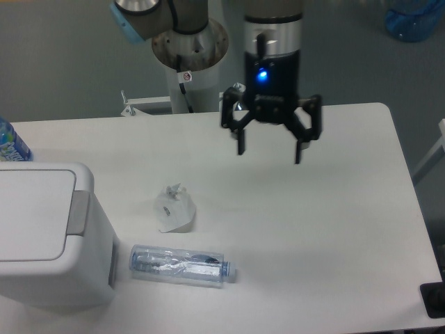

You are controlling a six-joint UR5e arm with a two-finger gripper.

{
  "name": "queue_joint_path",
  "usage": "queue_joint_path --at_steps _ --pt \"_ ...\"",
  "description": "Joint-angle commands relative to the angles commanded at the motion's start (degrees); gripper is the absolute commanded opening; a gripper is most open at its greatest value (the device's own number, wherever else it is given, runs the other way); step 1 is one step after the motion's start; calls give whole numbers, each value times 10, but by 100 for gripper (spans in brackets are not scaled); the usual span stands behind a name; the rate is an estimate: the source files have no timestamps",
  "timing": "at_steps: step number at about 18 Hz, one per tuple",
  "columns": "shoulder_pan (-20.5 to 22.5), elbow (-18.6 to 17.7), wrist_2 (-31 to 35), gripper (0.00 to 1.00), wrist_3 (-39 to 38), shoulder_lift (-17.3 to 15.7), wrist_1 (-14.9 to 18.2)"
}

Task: Open the trash can
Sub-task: 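Move the open gripper across the table toward the white trash can lid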

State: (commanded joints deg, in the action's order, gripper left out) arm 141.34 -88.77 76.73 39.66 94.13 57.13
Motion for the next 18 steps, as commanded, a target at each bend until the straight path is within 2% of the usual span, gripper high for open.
queue_joint_path --at_steps 3,6,8,14,18 --pt "-60 5 -4 100 -77 17 -25" --pt "-77 7 -14 100 -151 35 -74" --pt "-98 10 -13 100 -186 45 -93" --pt "-137 46 -10 100 -242 76 -93" --pt "-155 48 -10 100 -268 87 -94"
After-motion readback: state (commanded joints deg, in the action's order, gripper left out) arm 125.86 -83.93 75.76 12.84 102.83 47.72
